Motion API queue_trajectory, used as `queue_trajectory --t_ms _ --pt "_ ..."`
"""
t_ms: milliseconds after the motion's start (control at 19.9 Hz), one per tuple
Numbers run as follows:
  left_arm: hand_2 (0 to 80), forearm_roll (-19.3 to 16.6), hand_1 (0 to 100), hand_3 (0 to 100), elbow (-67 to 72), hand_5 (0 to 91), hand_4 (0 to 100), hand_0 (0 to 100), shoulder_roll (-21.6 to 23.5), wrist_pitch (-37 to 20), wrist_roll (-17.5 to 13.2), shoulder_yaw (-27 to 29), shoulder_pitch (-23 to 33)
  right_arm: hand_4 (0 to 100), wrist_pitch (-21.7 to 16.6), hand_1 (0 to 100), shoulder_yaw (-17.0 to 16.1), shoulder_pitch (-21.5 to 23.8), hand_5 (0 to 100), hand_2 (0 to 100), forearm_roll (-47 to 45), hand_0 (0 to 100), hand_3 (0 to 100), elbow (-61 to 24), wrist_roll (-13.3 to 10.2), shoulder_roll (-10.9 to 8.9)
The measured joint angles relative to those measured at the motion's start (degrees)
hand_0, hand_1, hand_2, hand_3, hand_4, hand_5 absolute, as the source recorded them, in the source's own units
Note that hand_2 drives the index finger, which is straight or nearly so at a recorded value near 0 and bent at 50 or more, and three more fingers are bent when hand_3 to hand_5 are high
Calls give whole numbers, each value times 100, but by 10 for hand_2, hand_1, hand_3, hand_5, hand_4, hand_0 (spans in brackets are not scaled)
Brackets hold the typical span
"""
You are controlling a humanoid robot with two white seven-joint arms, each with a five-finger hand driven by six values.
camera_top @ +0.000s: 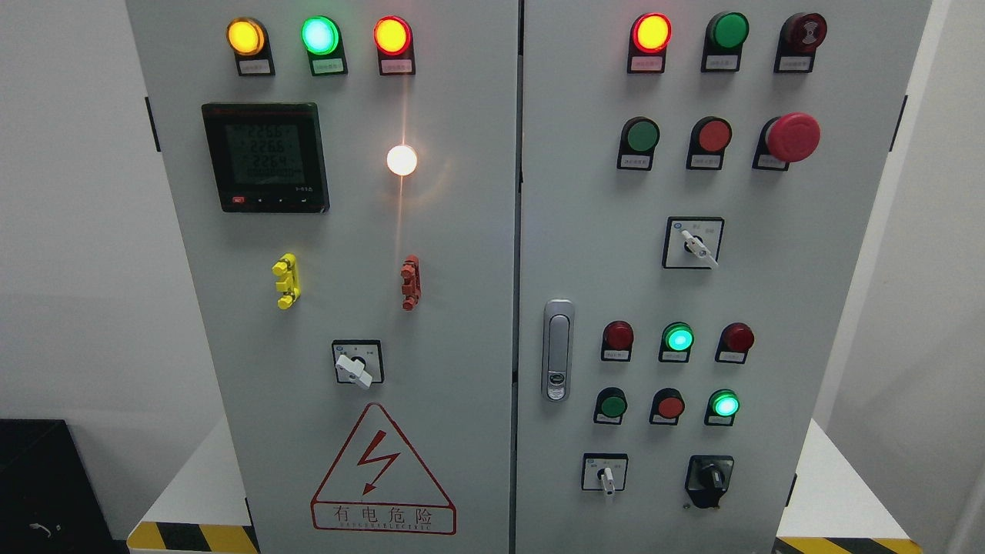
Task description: Flip black knob to close circuit
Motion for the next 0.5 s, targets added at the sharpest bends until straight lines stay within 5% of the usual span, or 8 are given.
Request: queue_trajectory --t_ms 502 --pt "0 0 556 0 0 0 0 120 -2 0 0 0 0 985 146 0 -2 -423 989 939 143 0 1000 100 5 13"
